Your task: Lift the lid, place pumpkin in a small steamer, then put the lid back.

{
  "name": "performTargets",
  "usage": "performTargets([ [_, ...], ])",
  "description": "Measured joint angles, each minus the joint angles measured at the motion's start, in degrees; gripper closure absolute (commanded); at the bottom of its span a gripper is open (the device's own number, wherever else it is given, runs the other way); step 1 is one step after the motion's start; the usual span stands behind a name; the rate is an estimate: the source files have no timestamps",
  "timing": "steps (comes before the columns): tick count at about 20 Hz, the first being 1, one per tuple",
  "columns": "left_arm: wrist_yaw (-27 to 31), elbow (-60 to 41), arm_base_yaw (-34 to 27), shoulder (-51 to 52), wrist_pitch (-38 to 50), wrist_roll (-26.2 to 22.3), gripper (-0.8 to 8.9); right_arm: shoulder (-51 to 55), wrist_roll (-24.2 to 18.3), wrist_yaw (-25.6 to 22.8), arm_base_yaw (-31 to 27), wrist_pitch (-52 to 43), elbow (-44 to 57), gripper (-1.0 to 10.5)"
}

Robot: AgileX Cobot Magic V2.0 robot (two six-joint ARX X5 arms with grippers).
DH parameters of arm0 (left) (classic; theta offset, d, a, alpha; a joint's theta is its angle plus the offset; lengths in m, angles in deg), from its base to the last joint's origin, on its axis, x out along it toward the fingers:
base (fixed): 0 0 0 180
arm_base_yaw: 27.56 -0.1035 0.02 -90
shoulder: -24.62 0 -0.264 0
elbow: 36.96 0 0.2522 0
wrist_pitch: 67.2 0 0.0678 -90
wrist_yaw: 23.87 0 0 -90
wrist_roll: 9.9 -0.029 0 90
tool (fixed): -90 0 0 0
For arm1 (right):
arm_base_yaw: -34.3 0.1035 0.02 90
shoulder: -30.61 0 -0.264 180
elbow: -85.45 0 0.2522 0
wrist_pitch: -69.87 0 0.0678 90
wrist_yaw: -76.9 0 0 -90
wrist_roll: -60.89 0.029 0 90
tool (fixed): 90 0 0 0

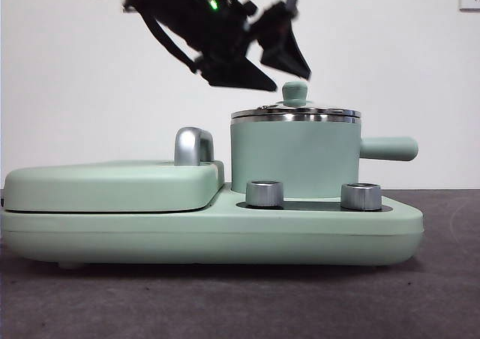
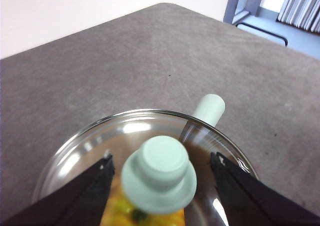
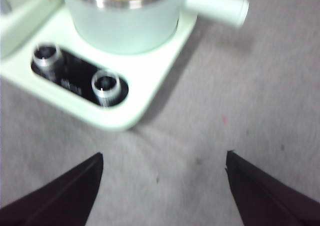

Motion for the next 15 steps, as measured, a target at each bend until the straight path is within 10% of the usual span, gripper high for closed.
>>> performTargets([
  [7,-0.1,0.0,-6.0,8.3,-17.2,11.6,4.93,-3.3,-0.1,0.8,0.0,-6.1,0.0,5.7],
  [15,0.0,-6.8,-12.3,21.5,-27.3,12.9,4.94,-15.8,-2.1,5.0,0.0,-20.5,0.0,5.7],
])
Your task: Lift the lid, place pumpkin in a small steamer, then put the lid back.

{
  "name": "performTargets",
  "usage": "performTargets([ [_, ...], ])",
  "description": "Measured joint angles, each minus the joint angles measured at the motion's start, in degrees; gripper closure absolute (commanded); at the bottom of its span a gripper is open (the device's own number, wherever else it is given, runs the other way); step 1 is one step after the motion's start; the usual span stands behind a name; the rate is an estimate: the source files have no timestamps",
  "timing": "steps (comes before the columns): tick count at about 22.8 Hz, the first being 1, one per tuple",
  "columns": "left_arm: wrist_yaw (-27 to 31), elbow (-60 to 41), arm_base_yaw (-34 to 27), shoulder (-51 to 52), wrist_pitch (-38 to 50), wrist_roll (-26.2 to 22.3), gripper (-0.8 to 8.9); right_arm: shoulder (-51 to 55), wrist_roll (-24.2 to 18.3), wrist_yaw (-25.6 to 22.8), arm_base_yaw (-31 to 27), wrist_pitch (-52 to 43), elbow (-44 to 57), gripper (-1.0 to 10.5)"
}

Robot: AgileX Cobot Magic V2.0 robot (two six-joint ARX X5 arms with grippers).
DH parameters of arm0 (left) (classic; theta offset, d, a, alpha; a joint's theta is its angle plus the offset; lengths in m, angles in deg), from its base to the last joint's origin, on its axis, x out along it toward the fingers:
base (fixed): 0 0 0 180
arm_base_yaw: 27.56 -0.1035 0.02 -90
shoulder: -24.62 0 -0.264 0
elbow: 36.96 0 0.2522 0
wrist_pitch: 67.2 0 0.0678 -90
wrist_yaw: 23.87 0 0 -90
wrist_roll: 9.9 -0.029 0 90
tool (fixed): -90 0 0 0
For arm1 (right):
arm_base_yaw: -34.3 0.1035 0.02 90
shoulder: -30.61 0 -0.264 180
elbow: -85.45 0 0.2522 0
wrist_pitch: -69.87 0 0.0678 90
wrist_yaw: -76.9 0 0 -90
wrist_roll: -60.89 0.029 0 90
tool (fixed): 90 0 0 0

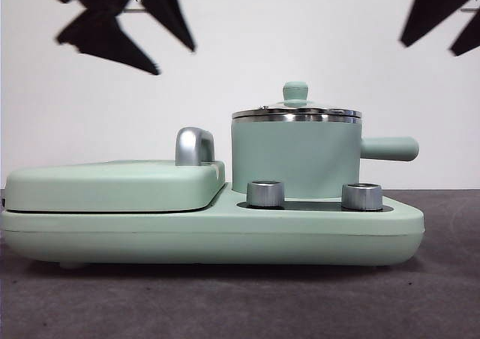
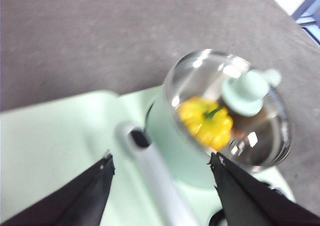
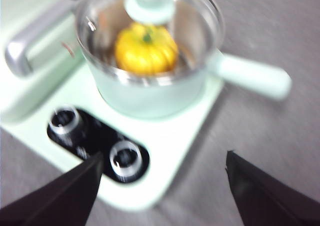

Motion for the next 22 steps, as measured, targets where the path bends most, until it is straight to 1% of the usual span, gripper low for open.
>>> performTargets([
  [2,0.0,-4.4,-1.3,4.9,-1.2,0.0,4.97,-2.4,-0.2,1.3,0.0,-3.3,0.0,5.7],
  [7,0.3,-10.6,-2.6,14.4,-4.9,1.4,4.97,-4.6,-0.2,1.5,0.0,-7.5,0.0,5.7],
  [9,1.3,-12.6,-2.7,17.2,-6.1,2.0,4.98,-4.8,-0.2,1.5,0.0,-8.2,0.0,5.7],
  [16,1.8,-13.9,-2.8,21.3,-11.1,2.3,5.02,-4.7,-0.2,2.4,0.0,-8.8,0.0,5.7],
  [17,1.8,-13.9,-2.8,21.4,-11.6,2.3,5.14,-4.7,-0.2,2.4,0.0,-8.8,0.0,5.8],
  [18,1.8,-13.9,-2.7,21.4,-11.7,2.1,6.17,-4.6,-0.1,2.4,0.0,-8.8,0.0,6.8],
  [19,1.8,-13.9,-2.7,21.4,-11.6,1.9,7.79,-4.6,-0.1,2.4,0.0,-8.8,0.0,8.5],
  [20,1.8,-13.9,-2.6,21.4,-11.5,1.8,7.84,-4.6,-0.2,2.5,0.0,-8.8,0.0,9.4],
  [21,1.8,-13.9,-2.6,21.4,-11.5,1.9,8.08,-4.6,-0.2,2.4,0.0,-8.8,0.0,9.2],
  [22,1.8,-13.9,-2.6,21.4,-11.5,1.9,8.07,-4.6,-0.2,2.4,0.0,-8.9,0.0,9.3],
])
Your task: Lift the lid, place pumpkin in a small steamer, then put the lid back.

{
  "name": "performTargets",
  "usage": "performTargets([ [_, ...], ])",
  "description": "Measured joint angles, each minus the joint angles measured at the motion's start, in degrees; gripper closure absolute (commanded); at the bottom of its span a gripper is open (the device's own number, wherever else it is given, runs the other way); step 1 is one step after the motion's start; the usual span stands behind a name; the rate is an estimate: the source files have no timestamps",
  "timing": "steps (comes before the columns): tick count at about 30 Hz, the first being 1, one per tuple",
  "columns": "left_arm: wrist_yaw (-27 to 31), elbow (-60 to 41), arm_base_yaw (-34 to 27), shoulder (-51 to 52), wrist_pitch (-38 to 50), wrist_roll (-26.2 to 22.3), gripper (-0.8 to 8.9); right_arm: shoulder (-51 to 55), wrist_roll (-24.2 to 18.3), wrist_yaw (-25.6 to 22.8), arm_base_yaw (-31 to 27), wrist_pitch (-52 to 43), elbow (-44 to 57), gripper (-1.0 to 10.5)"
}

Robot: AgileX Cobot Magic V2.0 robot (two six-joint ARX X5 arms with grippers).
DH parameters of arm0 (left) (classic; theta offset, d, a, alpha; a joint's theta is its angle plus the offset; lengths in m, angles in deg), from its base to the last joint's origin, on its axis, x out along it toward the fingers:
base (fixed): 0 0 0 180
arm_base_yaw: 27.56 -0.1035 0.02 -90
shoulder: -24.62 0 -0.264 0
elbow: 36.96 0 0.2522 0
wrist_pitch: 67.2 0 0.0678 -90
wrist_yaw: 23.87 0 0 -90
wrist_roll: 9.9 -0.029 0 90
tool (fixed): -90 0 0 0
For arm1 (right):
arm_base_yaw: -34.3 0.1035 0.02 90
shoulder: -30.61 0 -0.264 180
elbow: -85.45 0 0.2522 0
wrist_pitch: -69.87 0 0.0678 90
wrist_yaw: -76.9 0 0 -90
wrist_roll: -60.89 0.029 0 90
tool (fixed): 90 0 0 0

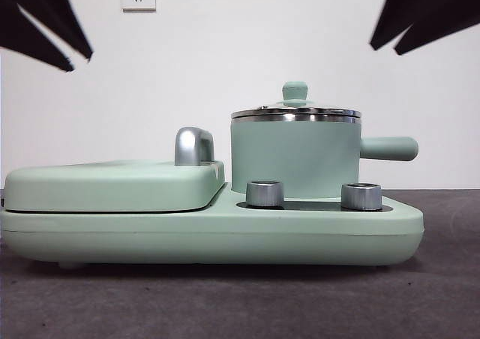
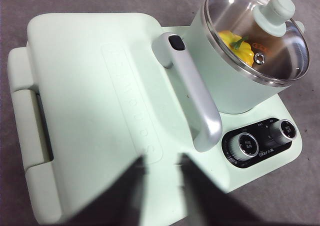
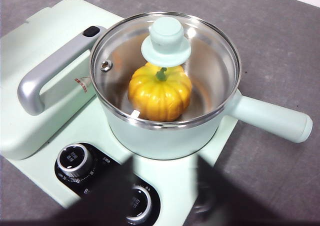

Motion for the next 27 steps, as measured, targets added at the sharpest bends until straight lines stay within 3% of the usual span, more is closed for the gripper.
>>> performTargets([
  [17,0.0,0.0,0.0,0.4,-0.8,0.0,8.07,0.1,0.0,0.0,0.0,-1.6,0.0,9.3],
  [20,0.0,-0.2,-1.0,1.8,-1.1,-2.6,8.07,0.1,0.0,0.1,0.0,-1.6,0.0,9.3],
  [27,0.0,-13.3,-11.0,12.7,16.5,-9.4,8.07,0.1,0.0,0.1,0.0,-1.6,0.0,9.3],
])
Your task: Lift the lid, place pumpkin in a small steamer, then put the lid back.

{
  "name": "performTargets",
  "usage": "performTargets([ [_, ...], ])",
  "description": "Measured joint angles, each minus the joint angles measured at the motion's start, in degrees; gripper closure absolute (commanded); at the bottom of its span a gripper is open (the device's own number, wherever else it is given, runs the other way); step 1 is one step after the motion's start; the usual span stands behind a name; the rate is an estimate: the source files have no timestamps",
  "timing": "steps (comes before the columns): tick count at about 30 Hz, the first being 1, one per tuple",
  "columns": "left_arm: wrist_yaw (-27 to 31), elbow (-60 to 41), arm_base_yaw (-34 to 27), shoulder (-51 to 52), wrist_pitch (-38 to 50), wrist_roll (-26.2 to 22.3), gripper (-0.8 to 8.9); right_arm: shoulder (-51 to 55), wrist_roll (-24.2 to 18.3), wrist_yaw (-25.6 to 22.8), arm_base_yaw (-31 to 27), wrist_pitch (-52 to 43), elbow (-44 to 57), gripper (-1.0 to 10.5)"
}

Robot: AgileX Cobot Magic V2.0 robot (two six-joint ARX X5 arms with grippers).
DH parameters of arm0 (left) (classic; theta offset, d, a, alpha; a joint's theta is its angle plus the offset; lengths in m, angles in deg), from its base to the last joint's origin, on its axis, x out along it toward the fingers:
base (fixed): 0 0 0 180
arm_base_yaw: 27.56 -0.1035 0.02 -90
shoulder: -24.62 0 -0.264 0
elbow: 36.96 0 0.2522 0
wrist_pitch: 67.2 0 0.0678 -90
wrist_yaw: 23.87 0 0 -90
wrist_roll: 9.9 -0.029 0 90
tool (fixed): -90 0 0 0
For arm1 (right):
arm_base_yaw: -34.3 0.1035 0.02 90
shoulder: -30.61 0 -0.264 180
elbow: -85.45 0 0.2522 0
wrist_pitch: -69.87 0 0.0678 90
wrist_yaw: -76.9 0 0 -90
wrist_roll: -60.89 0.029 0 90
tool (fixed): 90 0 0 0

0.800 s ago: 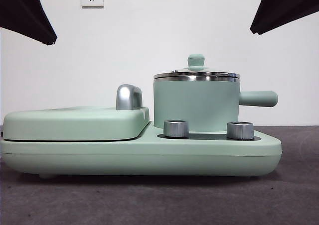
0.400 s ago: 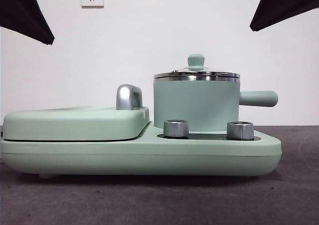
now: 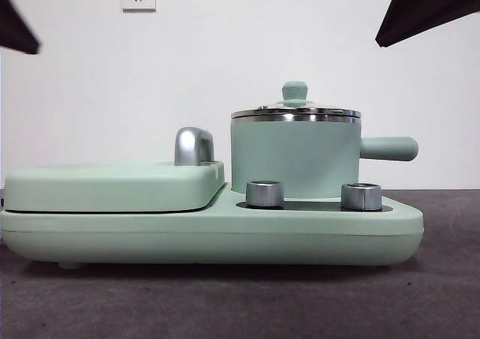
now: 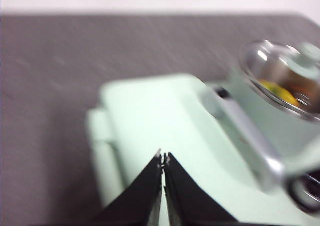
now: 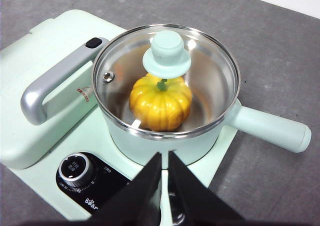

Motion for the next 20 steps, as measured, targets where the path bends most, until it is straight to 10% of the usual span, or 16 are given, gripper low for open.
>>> performTargets([
  [20,7.3,-32.8,-9.7,39.6,7.8,-1.2,8.07,0.0,0.0,0.0,0.0,0.0,0.0,9.3],
])
